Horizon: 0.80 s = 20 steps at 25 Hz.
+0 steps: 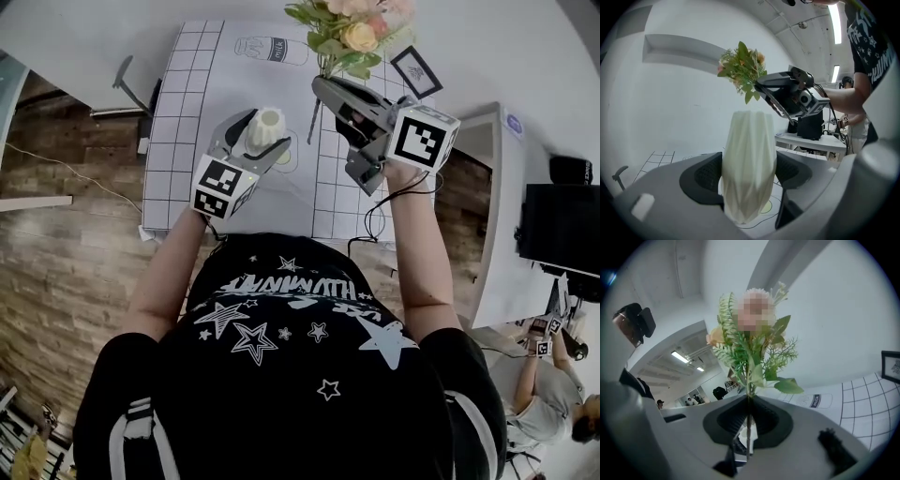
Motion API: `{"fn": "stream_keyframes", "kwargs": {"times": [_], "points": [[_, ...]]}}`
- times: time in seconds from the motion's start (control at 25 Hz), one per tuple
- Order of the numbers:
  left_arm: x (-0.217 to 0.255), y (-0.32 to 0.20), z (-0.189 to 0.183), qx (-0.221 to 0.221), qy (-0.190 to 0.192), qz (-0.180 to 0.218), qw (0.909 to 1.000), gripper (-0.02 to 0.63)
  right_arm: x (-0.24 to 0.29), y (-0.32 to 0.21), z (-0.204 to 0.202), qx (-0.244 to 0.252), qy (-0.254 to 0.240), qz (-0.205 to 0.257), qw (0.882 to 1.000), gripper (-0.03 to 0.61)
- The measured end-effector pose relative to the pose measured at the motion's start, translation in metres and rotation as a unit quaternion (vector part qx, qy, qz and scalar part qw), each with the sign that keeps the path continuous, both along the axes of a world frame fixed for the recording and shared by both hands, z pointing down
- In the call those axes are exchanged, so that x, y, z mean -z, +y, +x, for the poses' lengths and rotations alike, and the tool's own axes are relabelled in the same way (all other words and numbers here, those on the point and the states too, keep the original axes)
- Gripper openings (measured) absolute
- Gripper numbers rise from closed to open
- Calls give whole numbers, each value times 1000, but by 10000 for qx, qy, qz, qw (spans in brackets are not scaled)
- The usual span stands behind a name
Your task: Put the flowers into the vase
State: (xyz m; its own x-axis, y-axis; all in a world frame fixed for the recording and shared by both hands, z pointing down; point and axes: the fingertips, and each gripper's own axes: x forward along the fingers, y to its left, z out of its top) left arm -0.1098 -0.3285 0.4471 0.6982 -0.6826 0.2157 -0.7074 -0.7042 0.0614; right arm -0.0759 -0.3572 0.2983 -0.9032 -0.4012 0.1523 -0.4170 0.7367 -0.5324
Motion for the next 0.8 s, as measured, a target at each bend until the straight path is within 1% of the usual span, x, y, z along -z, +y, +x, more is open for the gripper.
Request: {"fn": "stream_keyframes", "kwargs": {"times": [0.16, 0.28, 0.36, 0.48, 0.6, 0.8], "points": [[-2, -1, 1, -46, -27, -53, 10000, 344, 19, -7, -17, 27, -88, 235, 9997, 38], [-3, 0, 2, -60, -37, -52, 10000, 344, 35, -11, -29, -17, -434, 352, 9984, 37], [-3, 0, 2, -66, -38, -52, 10000, 344, 39, -15, -36, -122, -606, 382, 9974, 37], [-3, 0, 3, -99, -47, -82, 9999, 344, 34, -20, -43, -297, -644, 487, 9963, 38], [-4, -1, 4, -140, -53, -88, 9998, 345, 24, -19, -48, -317, -519, 593, 9964, 37], [-4, 0, 5, -188, -31, -96, 9998, 345, -4, -9, -48, -315, -27, 667, 9973, 38]]}}
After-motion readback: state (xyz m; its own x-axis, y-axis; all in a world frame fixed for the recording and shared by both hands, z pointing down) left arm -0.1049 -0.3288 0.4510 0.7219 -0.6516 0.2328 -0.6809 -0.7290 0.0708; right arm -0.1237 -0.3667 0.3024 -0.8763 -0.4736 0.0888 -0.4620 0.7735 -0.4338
